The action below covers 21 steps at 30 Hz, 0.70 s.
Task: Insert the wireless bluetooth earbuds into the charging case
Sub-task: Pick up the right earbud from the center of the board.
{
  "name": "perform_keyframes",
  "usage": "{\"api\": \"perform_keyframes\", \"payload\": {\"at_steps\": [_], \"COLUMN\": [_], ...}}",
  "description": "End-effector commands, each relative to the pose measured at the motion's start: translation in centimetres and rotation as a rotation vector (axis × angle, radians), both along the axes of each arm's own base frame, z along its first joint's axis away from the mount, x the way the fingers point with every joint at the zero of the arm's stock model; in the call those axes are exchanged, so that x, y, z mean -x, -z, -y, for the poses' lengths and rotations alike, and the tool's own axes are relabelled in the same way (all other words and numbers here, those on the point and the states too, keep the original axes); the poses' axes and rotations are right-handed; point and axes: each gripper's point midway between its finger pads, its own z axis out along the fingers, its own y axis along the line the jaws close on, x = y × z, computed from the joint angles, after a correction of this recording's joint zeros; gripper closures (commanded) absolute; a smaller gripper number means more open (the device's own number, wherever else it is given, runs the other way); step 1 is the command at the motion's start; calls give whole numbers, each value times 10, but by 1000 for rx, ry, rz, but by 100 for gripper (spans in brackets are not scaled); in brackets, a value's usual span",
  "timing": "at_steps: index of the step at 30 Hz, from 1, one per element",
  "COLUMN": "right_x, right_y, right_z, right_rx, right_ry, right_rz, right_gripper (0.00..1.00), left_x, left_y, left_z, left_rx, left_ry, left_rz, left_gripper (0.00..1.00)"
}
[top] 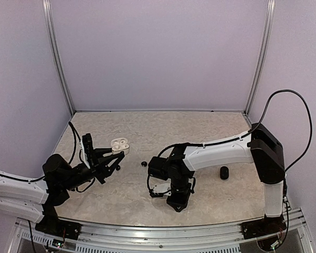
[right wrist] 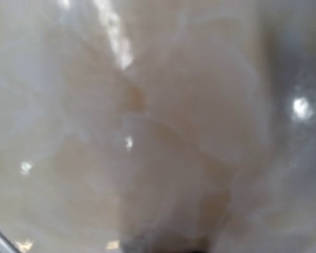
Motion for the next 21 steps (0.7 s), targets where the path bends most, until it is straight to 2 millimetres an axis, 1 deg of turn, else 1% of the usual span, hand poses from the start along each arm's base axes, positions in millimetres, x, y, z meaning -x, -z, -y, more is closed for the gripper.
{"api": "perform_keyframes", "payload": {"at_steps": [1,6,12,21], "right_x": [0,1,3,4], "right_y": [5,5,9,10], "right_z": [-6,-8,-1,4], "right_rx": [8,16,55,76], "right_ry": [-27,-40,-42,-44], "right_rz": [7,11,16,21], "right_gripper": [71,71,72,75], "left_x": [1,1,2,3], "left_y": [-9,-10,-9,-9], "left_z": [-2,-2,-3,-3], "left_rx": [31,31,31,33], "left_ry": [6,6,10,9], "left_rz": [26,27,25,25], "left_gripper": [92,92,92,92]}}
